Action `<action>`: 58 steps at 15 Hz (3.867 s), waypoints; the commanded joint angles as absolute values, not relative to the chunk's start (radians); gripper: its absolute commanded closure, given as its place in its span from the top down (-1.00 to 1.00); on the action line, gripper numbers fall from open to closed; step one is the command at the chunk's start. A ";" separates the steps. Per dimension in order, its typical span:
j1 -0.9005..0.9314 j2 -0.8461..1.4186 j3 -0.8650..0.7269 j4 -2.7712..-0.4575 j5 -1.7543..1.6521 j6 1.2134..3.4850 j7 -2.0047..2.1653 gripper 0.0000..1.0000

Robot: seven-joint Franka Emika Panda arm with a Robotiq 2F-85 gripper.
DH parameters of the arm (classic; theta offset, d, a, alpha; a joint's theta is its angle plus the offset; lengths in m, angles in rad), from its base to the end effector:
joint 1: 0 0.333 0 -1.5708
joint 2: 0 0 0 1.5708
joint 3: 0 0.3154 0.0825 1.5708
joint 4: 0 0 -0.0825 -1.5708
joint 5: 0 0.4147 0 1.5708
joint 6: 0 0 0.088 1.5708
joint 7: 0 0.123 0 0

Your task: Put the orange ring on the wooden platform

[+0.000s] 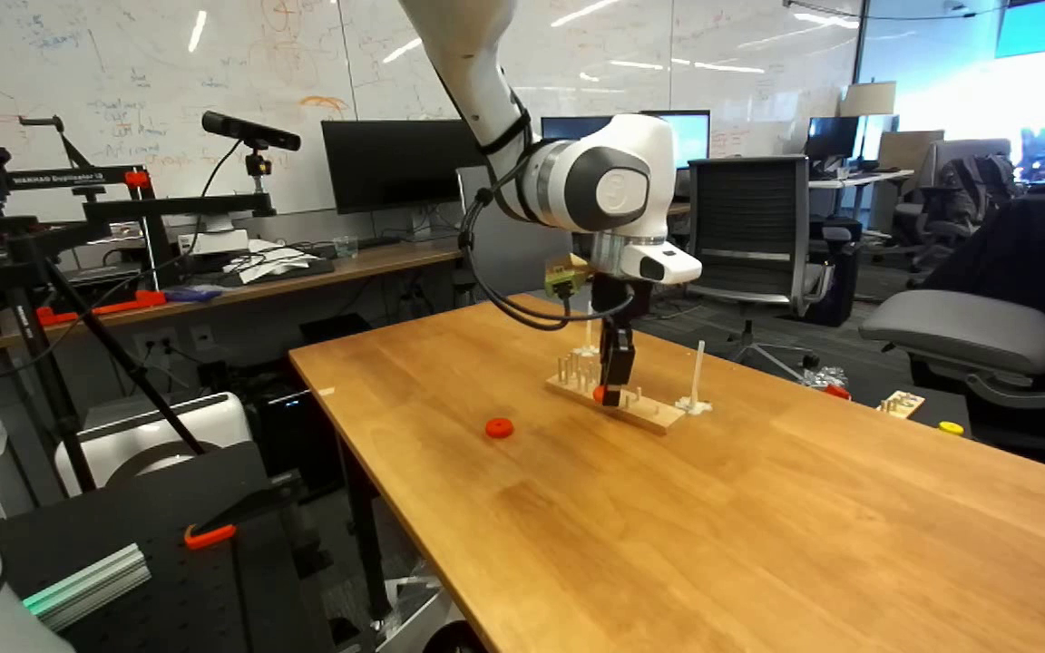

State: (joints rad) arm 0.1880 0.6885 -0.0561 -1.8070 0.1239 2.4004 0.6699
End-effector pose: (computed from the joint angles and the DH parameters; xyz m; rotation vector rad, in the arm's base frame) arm 0.6498 0.0890 0.1125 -2.9835 0.9594 0.1603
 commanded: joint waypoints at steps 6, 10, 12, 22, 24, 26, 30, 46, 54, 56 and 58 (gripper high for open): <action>0.295 0.656 -0.216 -1.849 -0.259 2.269 0.731 -0.65; 0.280 0.651 -0.180 -1.847 -0.344 2.204 0.642 -0.65; 0.287 0.654 -0.165 -1.846 -0.370 2.175 0.601 -0.65; 0.305 0.682 -0.134 -1.841 -0.394 2.175 0.607 -0.15; 0.305 0.680 -0.133 -1.843 -0.394 2.175 0.607 -0.15; 0.305 0.679 -0.133 -1.844 -0.394 2.175 0.607 -0.15; 0.305 0.679 -0.133 -1.845 -0.394 2.175 0.607 -0.15; 0.299 0.650 -0.074 -1.752 -0.385 2.030 0.395 -0.65; 0.296 0.713 -0.039 -1.624 -0.364 1.909 0.360 -0.65; 0.282 0.694 -0.028 -1.644 -0.333 1.973 0.380 -0.65; 0.273 0.673 -0.023 -1.668 -0.304 2.027 0.382 -0.65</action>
State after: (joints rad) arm 0.2997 0.6972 -0.0463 -1.6620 -0.3435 1.9795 0.3703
